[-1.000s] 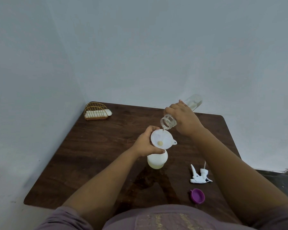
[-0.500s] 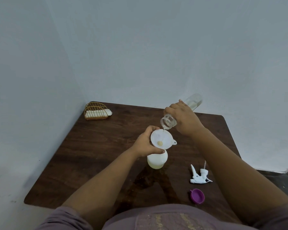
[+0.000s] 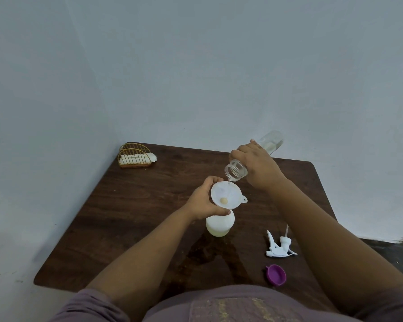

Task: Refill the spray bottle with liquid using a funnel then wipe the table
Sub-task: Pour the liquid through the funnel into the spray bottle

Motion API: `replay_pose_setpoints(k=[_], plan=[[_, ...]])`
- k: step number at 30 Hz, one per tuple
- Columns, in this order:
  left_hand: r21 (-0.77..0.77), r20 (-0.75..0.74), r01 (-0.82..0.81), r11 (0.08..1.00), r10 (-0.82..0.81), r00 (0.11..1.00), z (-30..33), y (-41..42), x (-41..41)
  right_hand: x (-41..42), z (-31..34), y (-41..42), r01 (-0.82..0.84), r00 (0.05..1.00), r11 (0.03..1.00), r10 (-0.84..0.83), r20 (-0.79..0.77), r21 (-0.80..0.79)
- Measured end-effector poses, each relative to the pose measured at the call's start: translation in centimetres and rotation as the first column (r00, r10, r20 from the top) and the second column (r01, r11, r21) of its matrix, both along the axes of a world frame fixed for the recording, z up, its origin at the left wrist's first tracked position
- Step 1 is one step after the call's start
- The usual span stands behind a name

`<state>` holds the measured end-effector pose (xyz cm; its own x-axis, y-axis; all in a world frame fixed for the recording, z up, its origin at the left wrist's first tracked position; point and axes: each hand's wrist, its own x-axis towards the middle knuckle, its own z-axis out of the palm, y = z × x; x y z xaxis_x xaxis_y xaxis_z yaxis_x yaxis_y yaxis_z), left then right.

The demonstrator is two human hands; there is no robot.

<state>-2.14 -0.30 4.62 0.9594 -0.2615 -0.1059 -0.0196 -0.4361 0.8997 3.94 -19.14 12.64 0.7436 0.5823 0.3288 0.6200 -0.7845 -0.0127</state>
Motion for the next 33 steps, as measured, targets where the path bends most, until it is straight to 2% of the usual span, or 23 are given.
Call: replay_pose_setpoints(k=[33], plan=[[-0.005, -0.002, -0.005, 1.000, 0.005, 1.000, -0.21, -0.03, 0.02, -0.15, -0.07, 0.08, 0.004, 1.000, 1.000, -0.004, 0.013, 0.000]])
